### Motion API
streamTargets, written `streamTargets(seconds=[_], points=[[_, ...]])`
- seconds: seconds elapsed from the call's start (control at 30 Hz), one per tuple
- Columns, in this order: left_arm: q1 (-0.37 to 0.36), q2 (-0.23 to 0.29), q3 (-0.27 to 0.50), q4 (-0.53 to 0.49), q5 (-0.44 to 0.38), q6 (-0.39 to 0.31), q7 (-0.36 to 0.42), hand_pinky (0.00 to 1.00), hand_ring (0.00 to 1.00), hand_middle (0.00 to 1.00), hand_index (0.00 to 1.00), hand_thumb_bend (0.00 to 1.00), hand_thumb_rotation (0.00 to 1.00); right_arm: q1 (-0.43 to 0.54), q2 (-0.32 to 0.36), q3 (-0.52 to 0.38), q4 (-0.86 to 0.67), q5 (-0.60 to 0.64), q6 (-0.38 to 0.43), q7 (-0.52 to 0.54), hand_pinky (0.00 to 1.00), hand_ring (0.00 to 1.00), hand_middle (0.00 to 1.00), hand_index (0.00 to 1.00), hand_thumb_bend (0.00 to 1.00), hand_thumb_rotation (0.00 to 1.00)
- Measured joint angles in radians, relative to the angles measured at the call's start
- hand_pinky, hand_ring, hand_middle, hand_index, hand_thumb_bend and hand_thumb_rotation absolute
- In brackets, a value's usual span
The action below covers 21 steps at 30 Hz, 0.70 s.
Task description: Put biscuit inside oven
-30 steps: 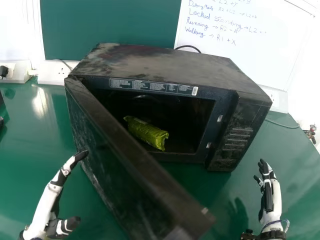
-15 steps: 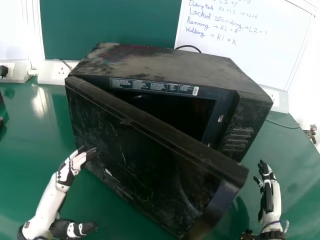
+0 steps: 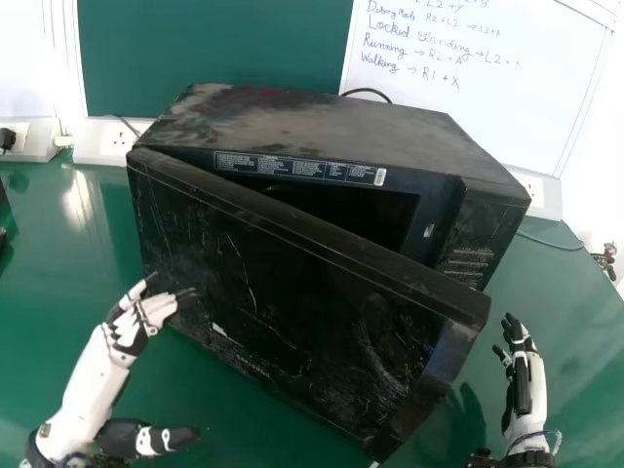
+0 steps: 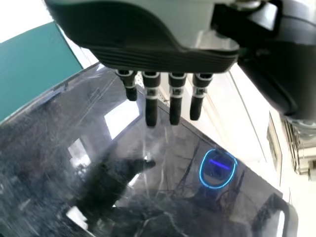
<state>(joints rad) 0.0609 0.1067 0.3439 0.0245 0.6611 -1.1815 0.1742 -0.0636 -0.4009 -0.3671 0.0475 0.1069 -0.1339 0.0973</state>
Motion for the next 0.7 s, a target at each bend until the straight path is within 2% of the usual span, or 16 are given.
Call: streamTargets(seconds=[0.17,0.3,0.7], points=[[0.0,0.053,-0.001,-0.061,0.049,0.08,0.016,0.7,0.82,0.89,0.92,0.84,0.75,0.0,0.002,0.0,0.0,0.0,0.0,-0.003,0.91,0.94,0.96,0.95,0.86,1.0],[0.004,0.092,-0.02,-0.113,0.065,0.15,0.014,0.65,0.8,0.88,0.91,0.89,0.72,0.0,0.004,0.0,0.0,0.0,0.0,-0.003,0.91,0.95,0.96,0.95,0.87,1.0],[0.011,0.206,-0.087,-0.207,0.085,0.305,0.003,0.62,0.77,0.86,0.87,0.89,0.74,0.0,0.007,0.0,0.0,0.0,0.0,-0.003,0.9,0.95,0.96,0.95,0.84,1.0]])
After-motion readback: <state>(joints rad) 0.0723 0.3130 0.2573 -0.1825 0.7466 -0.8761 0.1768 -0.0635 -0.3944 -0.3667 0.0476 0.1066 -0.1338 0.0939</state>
